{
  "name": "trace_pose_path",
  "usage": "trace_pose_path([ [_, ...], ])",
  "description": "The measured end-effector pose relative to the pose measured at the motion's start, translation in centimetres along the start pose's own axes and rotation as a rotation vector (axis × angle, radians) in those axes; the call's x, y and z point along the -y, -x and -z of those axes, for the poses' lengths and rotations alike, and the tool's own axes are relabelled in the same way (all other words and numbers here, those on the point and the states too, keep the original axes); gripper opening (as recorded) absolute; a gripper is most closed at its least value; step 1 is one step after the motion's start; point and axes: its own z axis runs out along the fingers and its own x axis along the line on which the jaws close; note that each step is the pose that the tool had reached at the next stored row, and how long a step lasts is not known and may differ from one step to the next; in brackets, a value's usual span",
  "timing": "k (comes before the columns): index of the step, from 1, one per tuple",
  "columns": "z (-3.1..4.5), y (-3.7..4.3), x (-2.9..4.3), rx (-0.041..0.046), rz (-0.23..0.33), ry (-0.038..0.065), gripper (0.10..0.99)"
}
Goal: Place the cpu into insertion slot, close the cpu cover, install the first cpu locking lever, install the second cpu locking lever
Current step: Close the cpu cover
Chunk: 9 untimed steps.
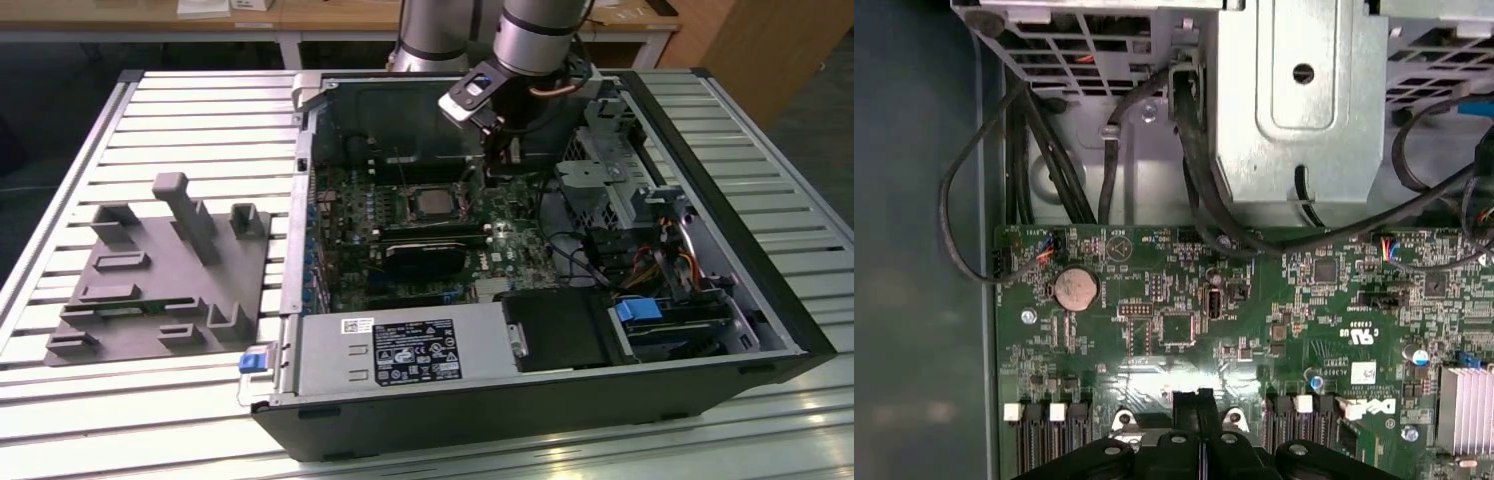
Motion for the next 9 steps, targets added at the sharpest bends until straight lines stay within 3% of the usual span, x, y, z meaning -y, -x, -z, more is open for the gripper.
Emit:
trace_pose_path([
  [9, -0.11, 0.02, 1.42, -0.0002, 0.000, 0.012, 0.102],
])
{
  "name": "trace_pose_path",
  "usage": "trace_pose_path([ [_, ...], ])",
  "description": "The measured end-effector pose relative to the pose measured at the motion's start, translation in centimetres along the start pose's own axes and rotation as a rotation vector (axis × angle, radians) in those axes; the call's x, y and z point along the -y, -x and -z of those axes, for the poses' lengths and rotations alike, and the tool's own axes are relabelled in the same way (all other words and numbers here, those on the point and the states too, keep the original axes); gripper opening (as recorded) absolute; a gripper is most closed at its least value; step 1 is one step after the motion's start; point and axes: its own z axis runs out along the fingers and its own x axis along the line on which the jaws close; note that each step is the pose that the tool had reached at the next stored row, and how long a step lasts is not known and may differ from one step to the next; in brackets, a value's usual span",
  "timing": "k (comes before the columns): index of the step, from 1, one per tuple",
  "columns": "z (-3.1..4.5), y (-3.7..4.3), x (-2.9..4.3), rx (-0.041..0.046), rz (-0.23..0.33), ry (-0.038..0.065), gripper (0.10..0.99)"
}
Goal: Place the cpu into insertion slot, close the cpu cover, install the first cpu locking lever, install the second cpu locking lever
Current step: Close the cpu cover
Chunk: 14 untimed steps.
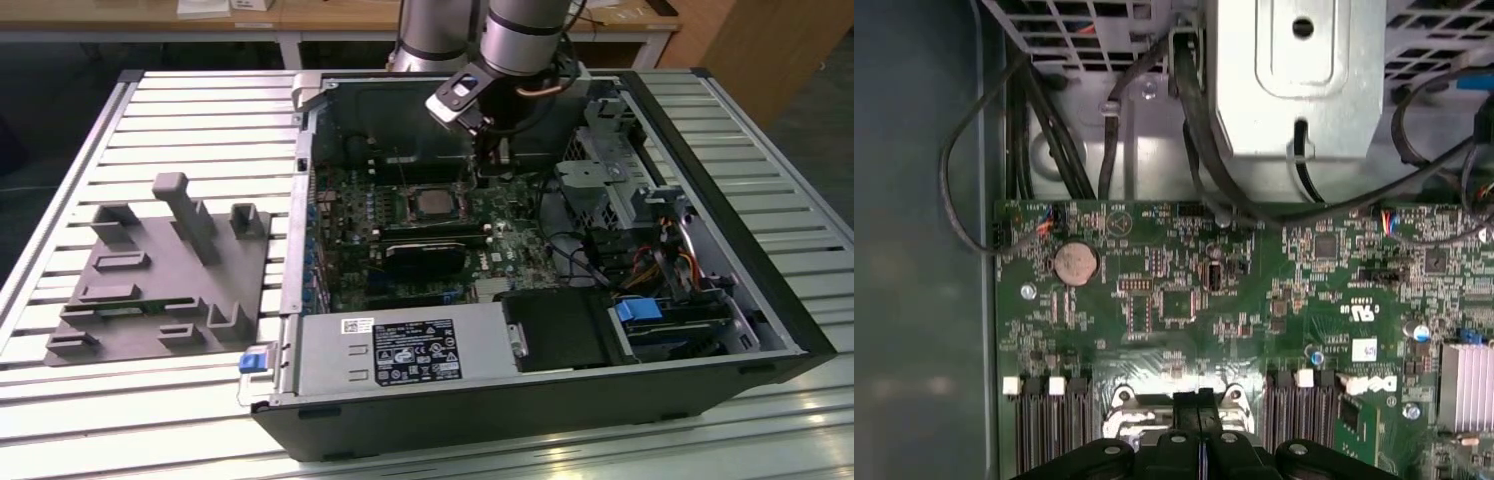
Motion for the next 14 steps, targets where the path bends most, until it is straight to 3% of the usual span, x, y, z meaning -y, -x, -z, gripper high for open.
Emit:
trace_pose_path([
  [14, -0.19, 0.04, 2.87, -0.0005, -0.001, 0.025, 0.102],
])
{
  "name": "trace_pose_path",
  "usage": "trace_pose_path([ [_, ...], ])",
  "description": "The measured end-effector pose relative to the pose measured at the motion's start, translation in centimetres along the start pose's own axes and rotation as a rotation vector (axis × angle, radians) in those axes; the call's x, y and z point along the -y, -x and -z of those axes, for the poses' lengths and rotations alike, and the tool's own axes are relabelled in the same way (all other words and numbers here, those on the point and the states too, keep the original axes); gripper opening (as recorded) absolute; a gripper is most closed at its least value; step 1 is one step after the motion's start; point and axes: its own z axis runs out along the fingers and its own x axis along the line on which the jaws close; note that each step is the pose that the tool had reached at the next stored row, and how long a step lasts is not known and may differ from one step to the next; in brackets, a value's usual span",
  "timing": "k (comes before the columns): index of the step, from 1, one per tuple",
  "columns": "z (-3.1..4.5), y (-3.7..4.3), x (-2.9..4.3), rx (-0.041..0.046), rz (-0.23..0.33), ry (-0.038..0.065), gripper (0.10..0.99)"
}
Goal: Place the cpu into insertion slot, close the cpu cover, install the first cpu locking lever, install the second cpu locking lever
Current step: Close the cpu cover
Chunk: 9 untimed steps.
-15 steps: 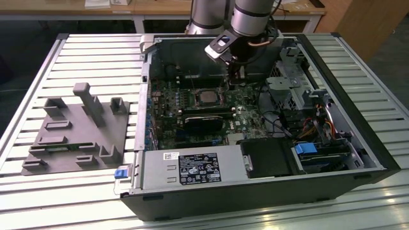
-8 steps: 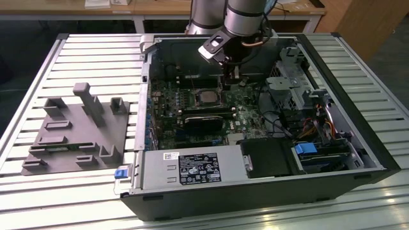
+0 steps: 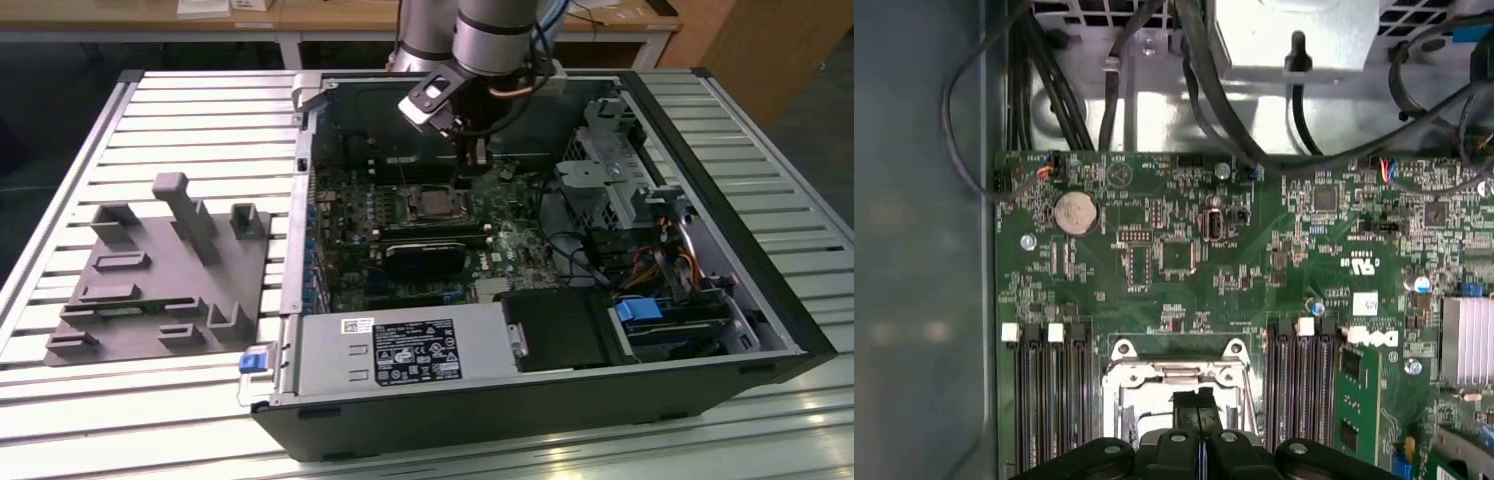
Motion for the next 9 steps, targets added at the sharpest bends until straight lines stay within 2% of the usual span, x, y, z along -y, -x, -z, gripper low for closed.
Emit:
trace_pose_path([
  [2, -0.01, 0.00, 0.32, 0.0004, 0.000, 0.007, 0.102],
  [4, -0.05, 0.00, 0.65, 0.0014, -0.001, 0.021, 0.102],
  [6, -0.08, 0.01, 1.04, 0.0019, -0.001, 0.041, 0.102],
  [9, -0.14, 0.02, 1.66, 0.0014, -0.003, 0.076, 0.102],
])
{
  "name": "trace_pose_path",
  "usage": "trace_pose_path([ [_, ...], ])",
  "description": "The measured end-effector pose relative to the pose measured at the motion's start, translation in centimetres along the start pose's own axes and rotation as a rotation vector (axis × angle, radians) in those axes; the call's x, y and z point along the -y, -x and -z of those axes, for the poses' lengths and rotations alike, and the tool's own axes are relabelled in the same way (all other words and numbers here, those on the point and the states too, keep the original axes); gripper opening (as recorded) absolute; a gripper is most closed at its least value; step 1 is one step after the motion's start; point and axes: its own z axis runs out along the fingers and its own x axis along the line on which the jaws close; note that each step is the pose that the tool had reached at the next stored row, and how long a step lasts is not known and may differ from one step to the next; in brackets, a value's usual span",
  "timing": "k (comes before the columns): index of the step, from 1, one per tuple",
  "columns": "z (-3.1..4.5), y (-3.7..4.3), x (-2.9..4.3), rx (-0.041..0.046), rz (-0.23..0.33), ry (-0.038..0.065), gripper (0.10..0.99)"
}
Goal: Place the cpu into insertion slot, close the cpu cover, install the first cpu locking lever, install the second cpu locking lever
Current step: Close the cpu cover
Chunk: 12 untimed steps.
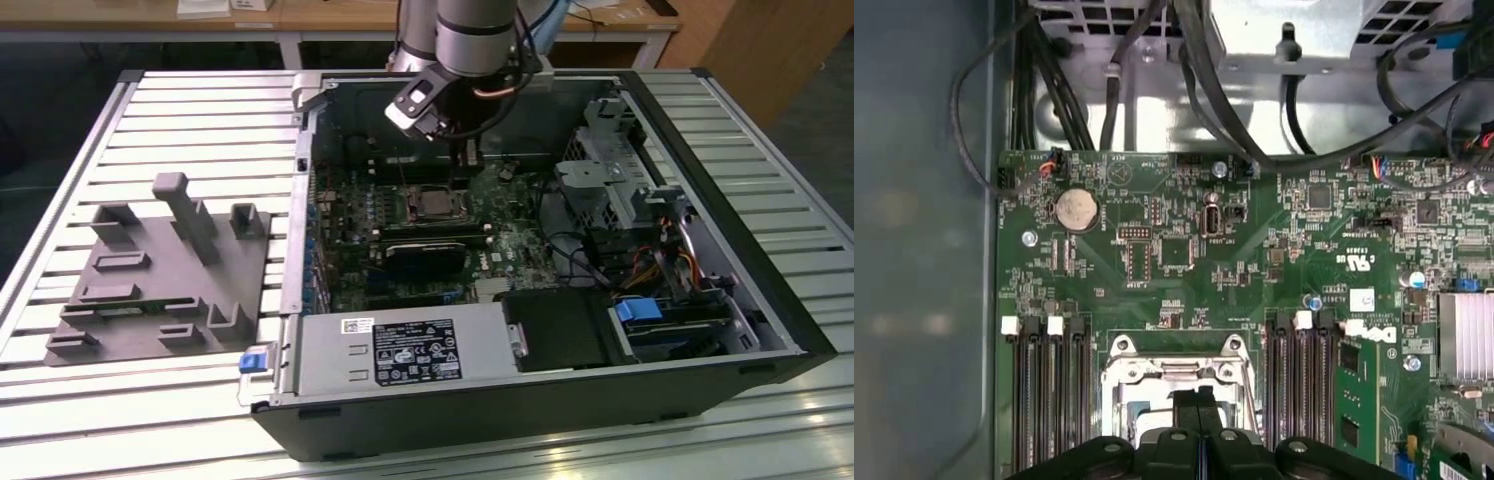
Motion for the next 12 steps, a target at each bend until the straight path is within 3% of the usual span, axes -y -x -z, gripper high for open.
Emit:
trace_pose_path([
  [2, -0.02, 0.01, 0.47, -0.0003, -0.001, 0.019, 0.102],
  [5, -0.07, 0.02, 1.27, -0.0007, -0.002, 0.038, 0.102],
  [9, -0.20, 0.03, 2.18, -0.0007, -0.002, 0.042, 0.102],
  [12, -0.34, 0.03, 2.46, -0.0007, -0.002, 0.042, 0.102],
])
